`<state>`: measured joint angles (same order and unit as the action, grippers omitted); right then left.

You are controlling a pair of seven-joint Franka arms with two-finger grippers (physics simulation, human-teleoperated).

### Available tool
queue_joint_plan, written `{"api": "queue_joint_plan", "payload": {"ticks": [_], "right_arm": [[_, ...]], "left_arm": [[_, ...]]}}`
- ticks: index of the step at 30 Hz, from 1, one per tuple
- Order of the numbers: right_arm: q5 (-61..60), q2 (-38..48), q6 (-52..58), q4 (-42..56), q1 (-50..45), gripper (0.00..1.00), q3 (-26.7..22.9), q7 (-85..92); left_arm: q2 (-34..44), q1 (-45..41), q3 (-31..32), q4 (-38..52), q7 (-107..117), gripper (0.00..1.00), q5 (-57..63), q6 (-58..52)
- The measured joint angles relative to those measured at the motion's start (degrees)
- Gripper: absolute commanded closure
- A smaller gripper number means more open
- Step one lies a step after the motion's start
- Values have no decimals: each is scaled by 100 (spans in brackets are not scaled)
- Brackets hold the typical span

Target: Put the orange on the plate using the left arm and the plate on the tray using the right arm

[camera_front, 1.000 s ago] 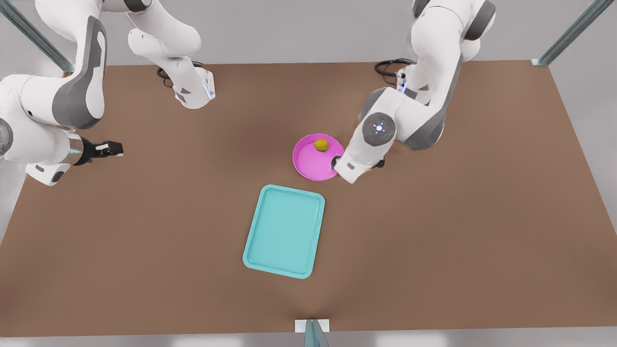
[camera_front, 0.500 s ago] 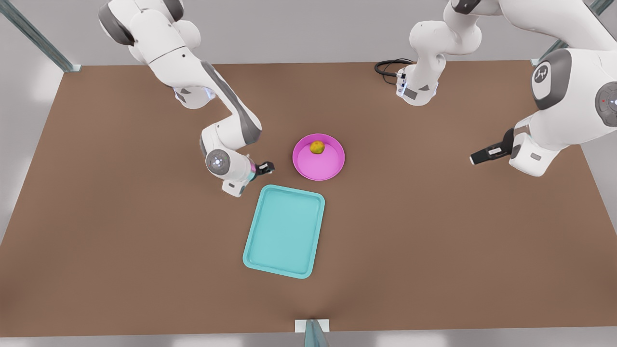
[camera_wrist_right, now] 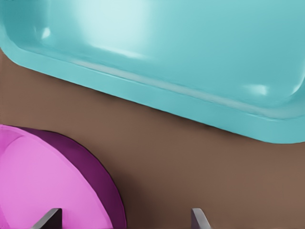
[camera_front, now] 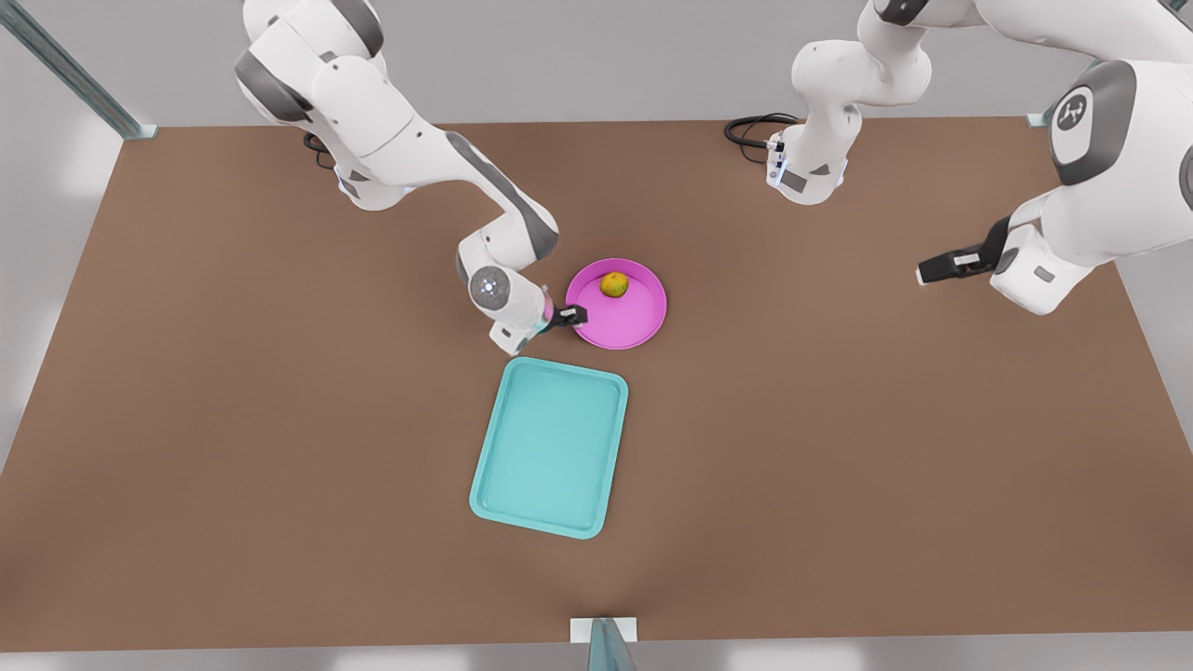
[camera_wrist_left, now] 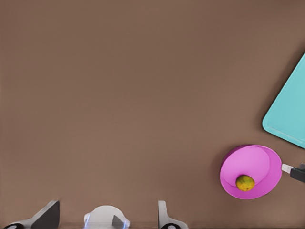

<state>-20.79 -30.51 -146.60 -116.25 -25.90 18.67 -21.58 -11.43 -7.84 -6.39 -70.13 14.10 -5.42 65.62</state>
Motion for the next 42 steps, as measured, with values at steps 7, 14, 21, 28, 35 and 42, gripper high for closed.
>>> {"api": "queue_joint_plan", "payload": {"ticks": [7,14,21,28,35,42], "right_arm": [[-127,-220,-235,84,-181,0,144,-410],[-150,-390,-309,83,-234,0,248,-650],[-177,-497,-310,83,-274,31,256,-740],[-167,-496,-291,83,-267,68,259,-805],[-204,-419,-288,119,-244,79,360,-792],[-192,-11,-285,288,-185,79,463,-821]], "left_arm": [[2,2,-1,3,-156,0,1,-130],[9,0,13,5,-252,0,-11,-168],[-20,17,-1,5,-309,0,-51,-163],[-9,16,1,53,-352,0,-134,-157],[-1,12,3,62,-390,0,-144,-162],[-62,11,22,193,-404,0,-141,-156]]}}
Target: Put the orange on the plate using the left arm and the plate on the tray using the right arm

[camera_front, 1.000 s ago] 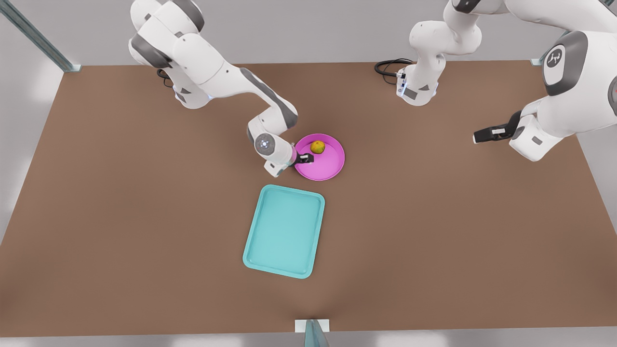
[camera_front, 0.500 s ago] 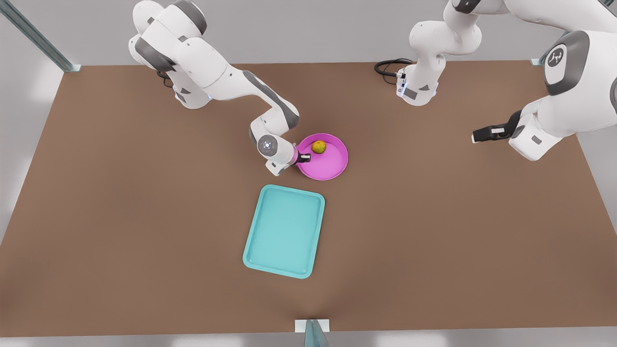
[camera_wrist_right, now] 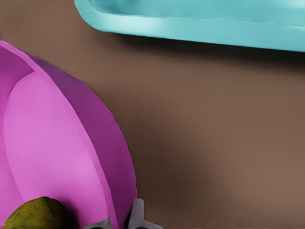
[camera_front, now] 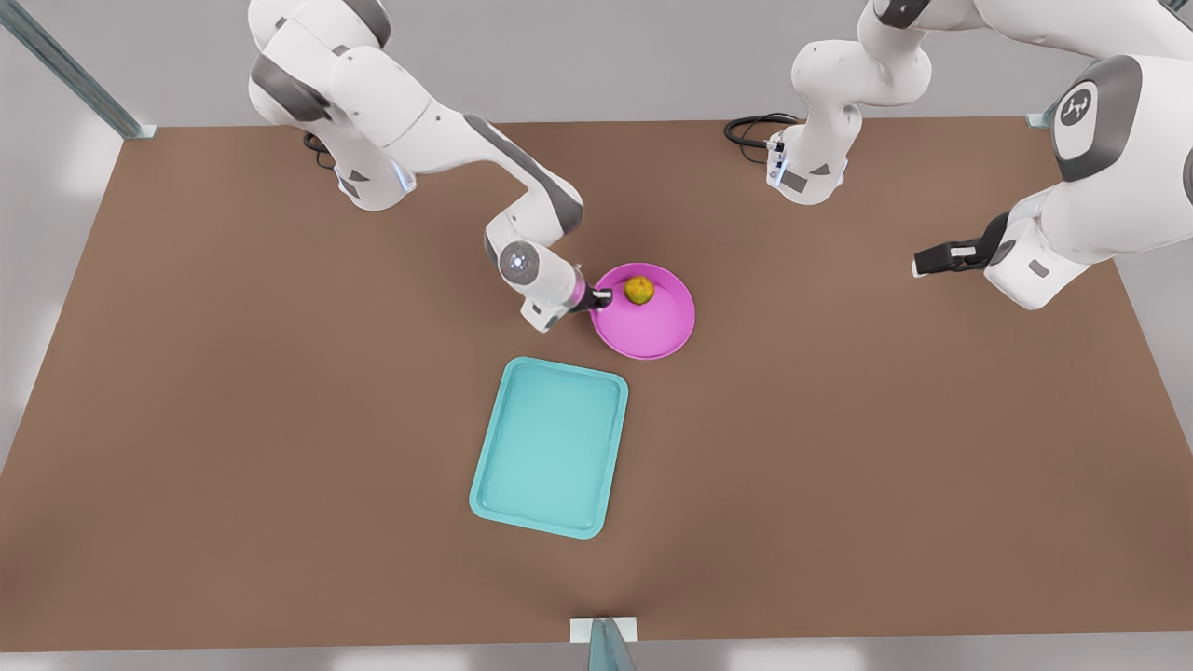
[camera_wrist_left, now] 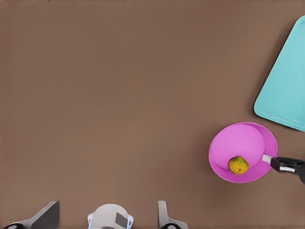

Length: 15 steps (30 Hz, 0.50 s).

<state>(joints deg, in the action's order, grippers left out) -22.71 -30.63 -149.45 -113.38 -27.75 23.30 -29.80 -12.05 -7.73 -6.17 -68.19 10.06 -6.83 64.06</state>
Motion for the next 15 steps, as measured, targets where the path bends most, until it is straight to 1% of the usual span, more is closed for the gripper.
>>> {"api": "queue_joint_plan", "payload": {"ticks": [4,12,15], "right_arm": [[4,104,-16,293,265,79,0,-19],[16,123,-63,497,1784,79,-17,-30],[31,119,-63,499,2092,79,-29,-31]], "left_arm": [[31,-1,1,3,-5,0,10,-7],[20,-7,57,12,-11,0,1,40],[5,-17,71,14,-14,0,-7,103]]}}
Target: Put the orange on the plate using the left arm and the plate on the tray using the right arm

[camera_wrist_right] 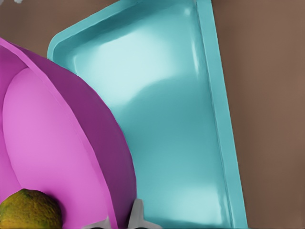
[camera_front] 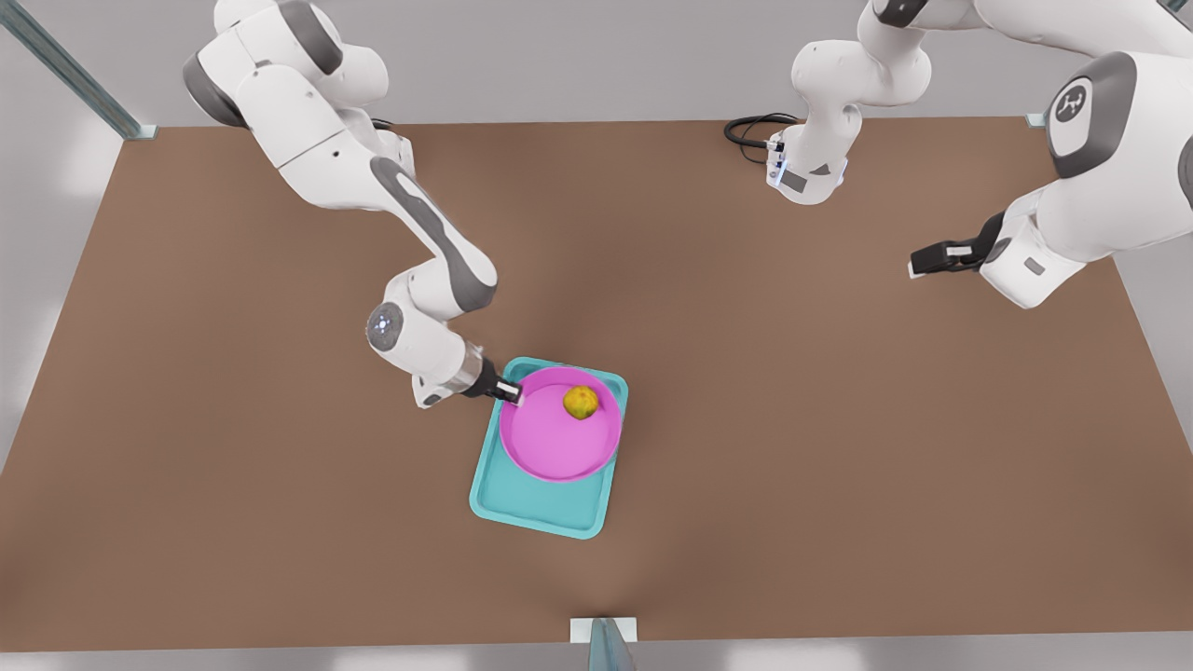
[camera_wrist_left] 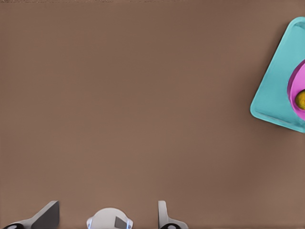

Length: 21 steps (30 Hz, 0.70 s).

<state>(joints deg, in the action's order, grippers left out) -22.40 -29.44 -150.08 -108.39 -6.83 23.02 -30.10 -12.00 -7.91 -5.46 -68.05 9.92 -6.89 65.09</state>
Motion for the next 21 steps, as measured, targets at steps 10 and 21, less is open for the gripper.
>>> {"api": "queue_joint_plan", "payload": {"ticks": [10,21], "right_arm": [[36,-110,41,-7,66,0,-10,-27],[1351,753,2996,1795,1515,0,-803,460]], "left_arm": [[-2,0,-7,-1,5,0,-5,67],[-40,-23,-3,-3,14,0,41,37]]}}
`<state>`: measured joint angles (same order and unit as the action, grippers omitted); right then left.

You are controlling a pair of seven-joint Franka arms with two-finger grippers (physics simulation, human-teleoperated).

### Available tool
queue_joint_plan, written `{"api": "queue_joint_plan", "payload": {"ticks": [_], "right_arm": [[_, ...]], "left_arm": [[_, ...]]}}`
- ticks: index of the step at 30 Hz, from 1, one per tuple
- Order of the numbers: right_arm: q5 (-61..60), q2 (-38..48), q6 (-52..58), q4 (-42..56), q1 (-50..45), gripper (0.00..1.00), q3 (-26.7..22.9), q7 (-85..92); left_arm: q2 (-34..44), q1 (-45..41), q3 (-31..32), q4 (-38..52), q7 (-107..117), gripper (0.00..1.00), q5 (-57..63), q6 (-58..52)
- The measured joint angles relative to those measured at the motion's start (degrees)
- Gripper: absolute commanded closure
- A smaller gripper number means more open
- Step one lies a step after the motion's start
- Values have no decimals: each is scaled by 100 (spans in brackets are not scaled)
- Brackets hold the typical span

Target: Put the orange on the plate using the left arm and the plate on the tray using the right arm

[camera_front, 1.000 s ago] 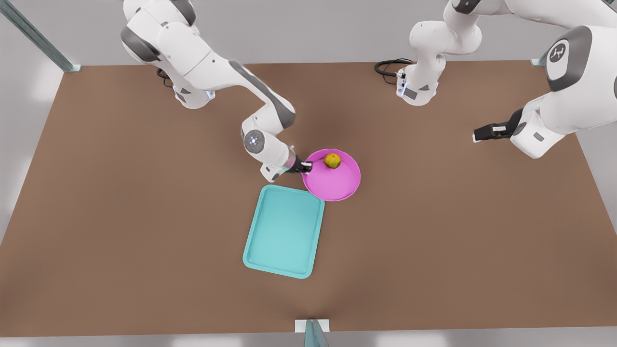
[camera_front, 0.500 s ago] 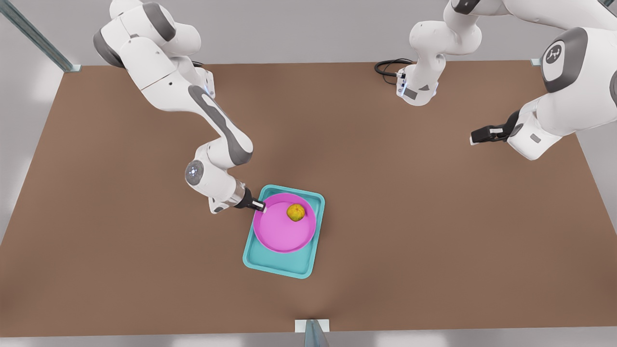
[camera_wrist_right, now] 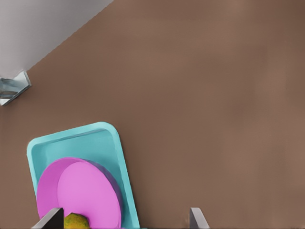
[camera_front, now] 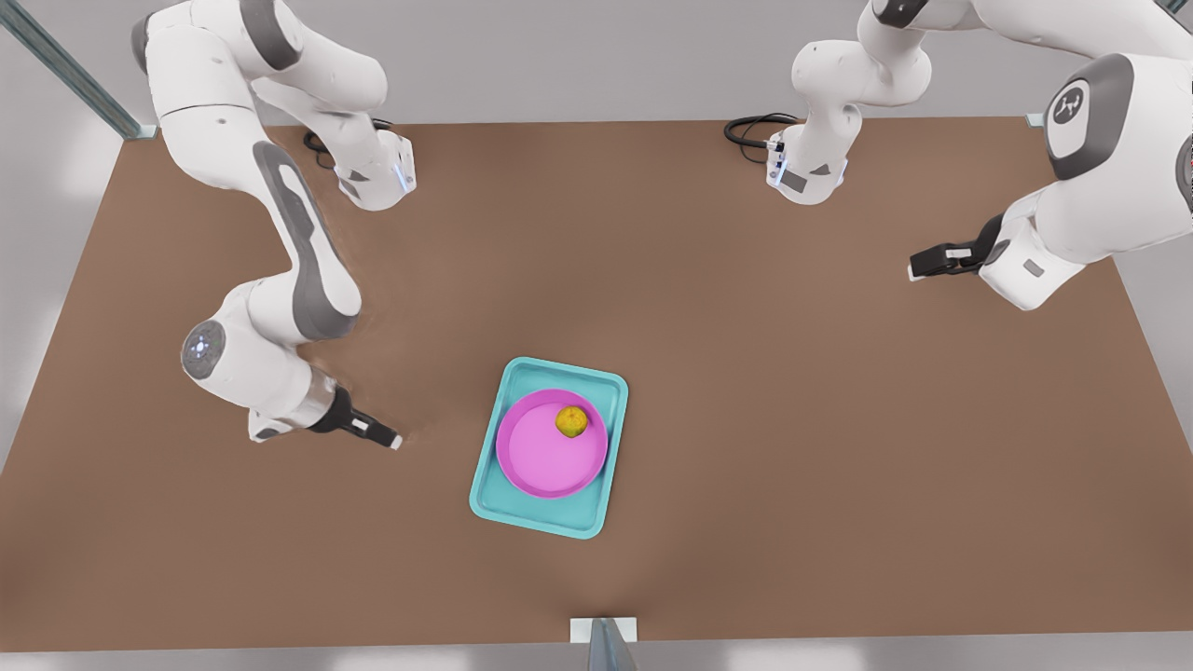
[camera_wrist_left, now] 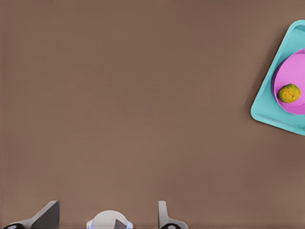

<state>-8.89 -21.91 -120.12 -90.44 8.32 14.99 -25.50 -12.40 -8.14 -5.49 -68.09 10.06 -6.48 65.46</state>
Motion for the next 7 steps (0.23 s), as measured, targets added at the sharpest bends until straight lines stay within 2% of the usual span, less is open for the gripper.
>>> {"api": "queue_joint_plan", "payload": {"ticks": [1,3,7], "right_arm": [[520,333,716,411,95,0,-157,197],[1258,938,1833,850,-295,0,-591,558],[1878,1331,3215,1010,-602,0,-814,1170]], "left_arm": [[-6,-10,-6,2,-5,0,0,-8],[-15,-6,-7,4,-14,0,-3,-19],[-83,23,-55,109,-25,0,6,-35]]}}
